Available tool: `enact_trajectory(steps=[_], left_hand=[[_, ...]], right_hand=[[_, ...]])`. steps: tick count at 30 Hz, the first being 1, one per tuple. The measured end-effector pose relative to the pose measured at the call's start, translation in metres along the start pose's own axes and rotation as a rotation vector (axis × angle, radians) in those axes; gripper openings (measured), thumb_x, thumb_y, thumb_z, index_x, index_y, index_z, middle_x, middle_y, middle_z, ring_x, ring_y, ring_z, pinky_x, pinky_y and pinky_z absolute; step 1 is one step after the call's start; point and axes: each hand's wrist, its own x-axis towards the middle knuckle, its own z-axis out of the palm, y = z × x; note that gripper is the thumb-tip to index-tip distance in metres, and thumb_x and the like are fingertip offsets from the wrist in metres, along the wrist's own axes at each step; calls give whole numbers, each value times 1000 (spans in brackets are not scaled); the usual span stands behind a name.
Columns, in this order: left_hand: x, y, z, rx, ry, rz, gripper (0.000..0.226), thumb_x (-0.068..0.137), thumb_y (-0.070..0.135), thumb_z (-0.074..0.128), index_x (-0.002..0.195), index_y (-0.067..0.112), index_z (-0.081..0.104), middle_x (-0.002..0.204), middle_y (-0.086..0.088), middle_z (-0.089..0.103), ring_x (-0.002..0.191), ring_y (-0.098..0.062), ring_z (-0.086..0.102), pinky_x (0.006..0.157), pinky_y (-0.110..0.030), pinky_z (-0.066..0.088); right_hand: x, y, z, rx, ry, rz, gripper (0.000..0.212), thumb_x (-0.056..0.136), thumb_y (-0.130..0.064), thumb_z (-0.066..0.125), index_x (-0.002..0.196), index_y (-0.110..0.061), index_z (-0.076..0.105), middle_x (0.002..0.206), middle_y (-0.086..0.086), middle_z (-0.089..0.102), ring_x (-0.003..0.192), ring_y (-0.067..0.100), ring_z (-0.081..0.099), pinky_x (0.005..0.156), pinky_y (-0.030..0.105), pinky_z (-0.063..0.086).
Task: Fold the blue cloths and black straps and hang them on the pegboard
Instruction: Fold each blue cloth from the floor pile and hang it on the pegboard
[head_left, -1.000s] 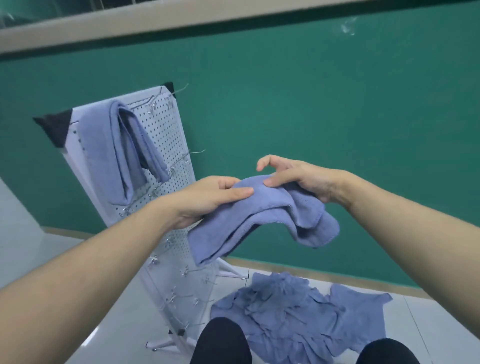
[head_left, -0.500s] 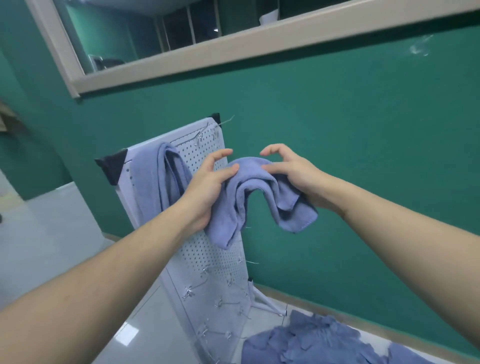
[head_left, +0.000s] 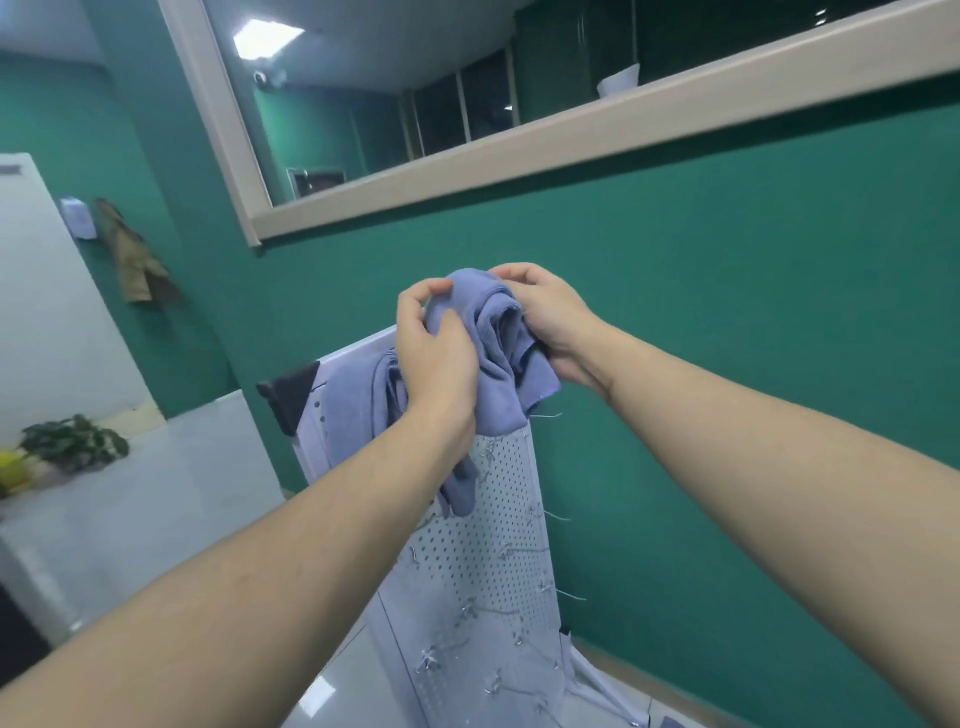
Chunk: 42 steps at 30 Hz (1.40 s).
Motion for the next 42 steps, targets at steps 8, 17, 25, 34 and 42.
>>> enact_trajectory(steps=[8,17,25,34,42], left_hand=[[25,-20,9,-96,187,-185,38,89,0,44,90,31,66,124,-4,64,101,-19,69,85,-33,60],[35,-18,9,-121,110,-333,32,90,-8,44,96,8,70,87,-6,71,79,-23,67,79,-36,62],[39,-12,9,-181,86,-355,29,87,-12,45,91,7,66,83,-11,71,74,-28,68,75,-41,62],[37,-1,7,-203,122,-248,29,92,-8,46,83,17,58,77,-2,60,64,-15,55,58,-22,50],[31,-10,6,67,214,-237,39,88,-7,33,94,19,62,111,-1,61,78,-12,55,66,-18,45]], right_hand=[[22,27,18,-232,48,4,6,83,-7,70,83,-13,67,83,1,66,69,18,55,64,27,47],[17,26,6,36,-454,371,27,101,-11,49,100,-10,76,100,13,75,89,26,72,83,39,59],[1,34,-16,-290,-54,-88,30,96,-47,59,108,-23,72,105,-9,75,98,9,71,87,24,54],[11,20,-10,-593,100,-264,21,91,-10,50,89,-14,70,89,0,70,76,13,57,71,27,49],[10,32,6,-705,-14,-48,30,99,-16,34,92,-13,63,91,1,62,79,17,50,70,29,39]])
